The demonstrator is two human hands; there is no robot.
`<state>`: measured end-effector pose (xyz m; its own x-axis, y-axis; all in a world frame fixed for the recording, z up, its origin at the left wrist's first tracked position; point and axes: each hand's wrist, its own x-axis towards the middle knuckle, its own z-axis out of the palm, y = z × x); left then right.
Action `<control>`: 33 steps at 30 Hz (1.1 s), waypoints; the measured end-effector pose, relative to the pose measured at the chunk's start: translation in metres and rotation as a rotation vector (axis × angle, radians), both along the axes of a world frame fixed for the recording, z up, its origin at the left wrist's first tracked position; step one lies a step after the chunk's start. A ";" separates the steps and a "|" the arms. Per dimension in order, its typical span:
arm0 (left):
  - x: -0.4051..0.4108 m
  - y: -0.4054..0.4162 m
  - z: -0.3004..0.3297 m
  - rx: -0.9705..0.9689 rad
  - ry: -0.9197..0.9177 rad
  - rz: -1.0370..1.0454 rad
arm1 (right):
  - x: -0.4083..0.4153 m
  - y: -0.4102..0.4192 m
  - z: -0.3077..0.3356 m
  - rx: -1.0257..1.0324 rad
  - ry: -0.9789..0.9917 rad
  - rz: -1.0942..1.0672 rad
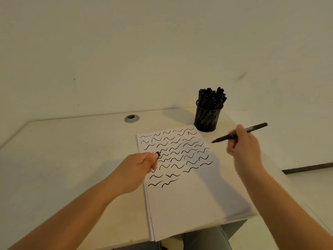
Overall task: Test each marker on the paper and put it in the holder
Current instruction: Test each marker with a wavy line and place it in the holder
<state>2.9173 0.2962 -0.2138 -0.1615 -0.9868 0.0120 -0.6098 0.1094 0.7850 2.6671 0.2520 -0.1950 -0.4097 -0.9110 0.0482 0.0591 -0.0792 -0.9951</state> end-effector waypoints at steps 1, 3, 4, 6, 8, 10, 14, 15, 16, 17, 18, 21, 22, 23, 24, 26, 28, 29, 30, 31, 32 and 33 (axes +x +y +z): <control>0.005 -0.003 -0.004 -0.010 -0.006 0.041 | -0.010 0.001 -0.003 0.014 0.049 -0.011; 0.004 -0.007 -0.010 -0.048 -0.034 0.064 | -0.013 0.004 -0.014 0.032 0.211 0.011; 0.000 -0.009 -0.011 -0.065 -0.037 0.053 | -0.010 0.007 -0.020 0.030 0.263 0.032; -0.012 -0.012 -0.014 -0.085 -0.034 0.021 | 0.002 0.013 -0.028 0.013 0.316 0.106; -0.024 -0.014 -0.019 -0.107 -0.058 -0.013 | 0.016 0.018 -0.034 0.001 0.300 0.259; -0.030 -0.014 -0.026 -0.159 -0.109 -0.035 | 0.027 0.024 -0.042 -0.017 0.248 0.406; -0.029 -0.014 -0.037 -0.219 -0.092 -0.026 | 0.029 0.031 -0.053 -0.019 0.292 0.421; -0.028 -0.014 -0.039 -0.225 -0.087 -0.022 | 0.029 0.030 -0.054 -0.024 0.314 0.411; -0.027 -0.014 -0.039 -0.231 -0.085 -0.021 | 0.029 0.031 -0.055 -0.026 0.342 0.414; -0.027 -0.013 -0.040 -0.234 -0.084 -0.022 | 0.030 0.031 -0.056 -0.025 0.374 0.428; -0.027 -0.013 -0.041 -0.236 -0.081 -0.025 | 0.031 0.032 -0.056 -0.025 0.399 0.448; -0.027 -0.015 -0.042 -0.225 -0.061 -0.029 | 0.033 0.035 -0.056 -0.029 0.468 0.488; -0.027 -0.015 -0.042 -0.221 -0.056 -0.027 | 0.033 0.035 -0.057 -0.031 0.491 0.481; -0.026 -0.016 -0.043 -0.220 -0.050 -0.025 | 0.033 0.034 -0.057 -0.035 0.504 0.464; -0.026 -0.016 -0.044 -0.221 -0.045 -0.024 | 0.032 0.033 -0.058 -0.037 0.508 0.442; -0.027 -0.015 -0.044 -0.222 -0.041 -0.027 | 0.030 0.033 -0.059 -0.030 0.499 0.402; -0.027 -0.015 -0.045 -0.222 -0.044 -0.028 | 0.029 0.032 -0.061 -0.032 0.516 0.346; -0.026 -0.015 -0.046 -0.216 -0.045 -0.025 | 0.028 0.033 -0.061 -0.042 0.533 0.305; -0.026 -0.015 -0.046 -0.211 -0.045 -0.023 | 0.027 0.034 -0.060 -0.057 0.546 0.258; -0.026 -0.015 -0.046 -0.207 -0.044 -0.021 | 0.026 0.034 -0.059 -0.080 0.549 0.202; -0.026 -0.015 -0.046 -0.209 -0.042 -0.020 | 0.024 0.034 -0.058 -0.102 0.531 0.139; -0.026 -0.015 -0.046 -0.217 -0.040 -0.018 | 0.023 0.033 -0.057 -0.113 0.489 0.081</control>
<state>2.8912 0.2811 -0.2598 -0.1834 -0.9588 0.2168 -0.6368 0.2839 0.7169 2.6899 0.2854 -0.2520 -0.2425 -0.9171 0.3163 -0.4013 -0.2020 -0.8934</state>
